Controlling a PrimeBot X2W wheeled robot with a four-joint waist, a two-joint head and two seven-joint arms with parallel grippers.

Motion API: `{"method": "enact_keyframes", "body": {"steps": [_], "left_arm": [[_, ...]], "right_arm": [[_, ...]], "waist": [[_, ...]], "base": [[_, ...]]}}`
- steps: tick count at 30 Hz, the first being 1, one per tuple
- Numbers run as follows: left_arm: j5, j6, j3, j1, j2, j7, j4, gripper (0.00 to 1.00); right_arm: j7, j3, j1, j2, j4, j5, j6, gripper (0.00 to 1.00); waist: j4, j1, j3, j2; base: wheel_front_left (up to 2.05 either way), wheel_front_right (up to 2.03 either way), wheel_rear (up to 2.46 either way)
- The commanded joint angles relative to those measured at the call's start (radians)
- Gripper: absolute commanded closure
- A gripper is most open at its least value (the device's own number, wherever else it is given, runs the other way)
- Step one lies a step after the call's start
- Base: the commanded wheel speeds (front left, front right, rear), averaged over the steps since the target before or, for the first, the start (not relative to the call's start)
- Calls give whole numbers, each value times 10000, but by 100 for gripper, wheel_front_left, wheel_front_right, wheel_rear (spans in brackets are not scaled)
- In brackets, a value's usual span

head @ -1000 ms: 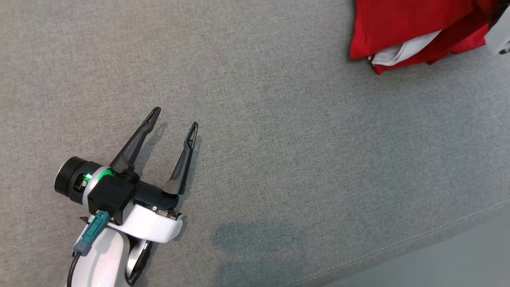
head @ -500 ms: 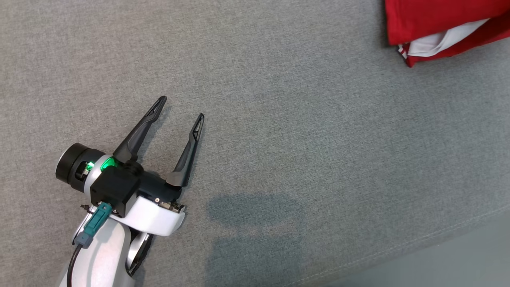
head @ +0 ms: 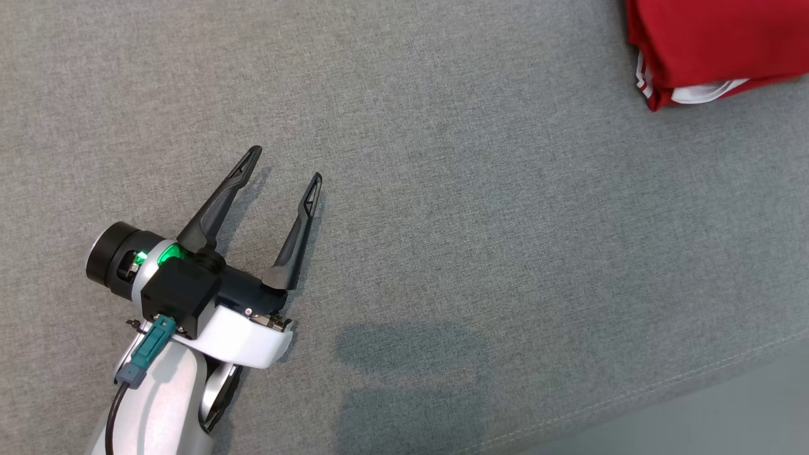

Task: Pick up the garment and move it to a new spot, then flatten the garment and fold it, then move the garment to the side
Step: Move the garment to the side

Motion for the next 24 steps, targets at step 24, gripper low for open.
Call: {"method": "enact_keyframes", "body": {"steps": [24], "left_arm": [[-984, 342, 1810, 719, -1180, -46, -94, 0]], "right_arm": [[-133, -5548, 5547, 2618, -5523, -2216, -4, 0]], "waist": [[1056, 0, -2046, 0]], "base": [[0, 0, 0]]}}
